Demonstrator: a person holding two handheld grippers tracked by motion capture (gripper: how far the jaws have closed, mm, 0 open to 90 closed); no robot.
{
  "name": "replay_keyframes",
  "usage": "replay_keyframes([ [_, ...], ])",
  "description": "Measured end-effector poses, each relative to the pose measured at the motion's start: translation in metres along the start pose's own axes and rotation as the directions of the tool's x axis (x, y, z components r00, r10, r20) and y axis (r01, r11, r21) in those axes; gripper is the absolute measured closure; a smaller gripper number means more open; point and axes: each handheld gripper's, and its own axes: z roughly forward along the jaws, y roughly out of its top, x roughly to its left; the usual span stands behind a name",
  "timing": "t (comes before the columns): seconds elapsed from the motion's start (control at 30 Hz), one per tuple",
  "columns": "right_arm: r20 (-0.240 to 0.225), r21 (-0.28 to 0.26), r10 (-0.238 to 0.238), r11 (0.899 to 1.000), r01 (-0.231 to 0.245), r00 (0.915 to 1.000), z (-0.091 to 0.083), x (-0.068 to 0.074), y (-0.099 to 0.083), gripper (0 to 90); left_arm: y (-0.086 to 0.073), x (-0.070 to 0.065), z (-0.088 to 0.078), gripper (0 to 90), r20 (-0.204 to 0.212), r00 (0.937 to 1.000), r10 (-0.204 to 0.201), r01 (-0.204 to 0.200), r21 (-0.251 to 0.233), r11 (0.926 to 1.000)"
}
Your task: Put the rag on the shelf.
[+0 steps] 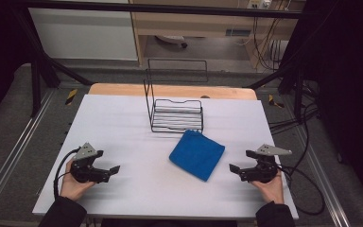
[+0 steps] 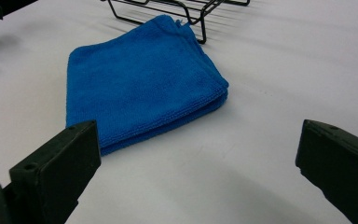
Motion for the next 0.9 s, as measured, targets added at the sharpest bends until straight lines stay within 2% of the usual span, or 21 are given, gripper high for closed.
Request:
replay_keyframes([
  [0.3,-0.009,0.009,0.001,1.000,-0.001,1.0000,0.003,0.004,0.000,1.4,-0.001,0.000,0.000,5.4,-0.002,1.0000,-0.005,0.005,0.008,1.0000],
  [0.5,-0.034,0.039,-0.024,0.999,0.026,0.9991,0.016,0.023,0.005,4.0,0.000,-0.001,0.001,5.6,-0.003,1.0000,-0.003,0.003,0.012,0.9999],
  [0.57,-0.043,0.052,-0.050,0.997,0.052,0.9978,0.020,0.030,0.008,5.1,-0.001,-0.001,0.001,5.7,-0.005,1.0000,-0.003,0.003,0.010,0.9999],
  [0.7,-0.077,0.063,-0.067,0.995,0.072,0.9948,0.031,0.045,0.011,8.4,-0.001,-0.002,0.001,5.8,-0.011,0.9999,-0.006,0.006,0.012,0.9999],
  [0.9,-0.110,0.092,-0.109,0.989,0.120,0.9879,0.047,0.066,0.014,21.0,-0.001,-0.002,0.002,6.2,-0.009,1.0000,0.002,-0.001,0.020,0.9998],
])
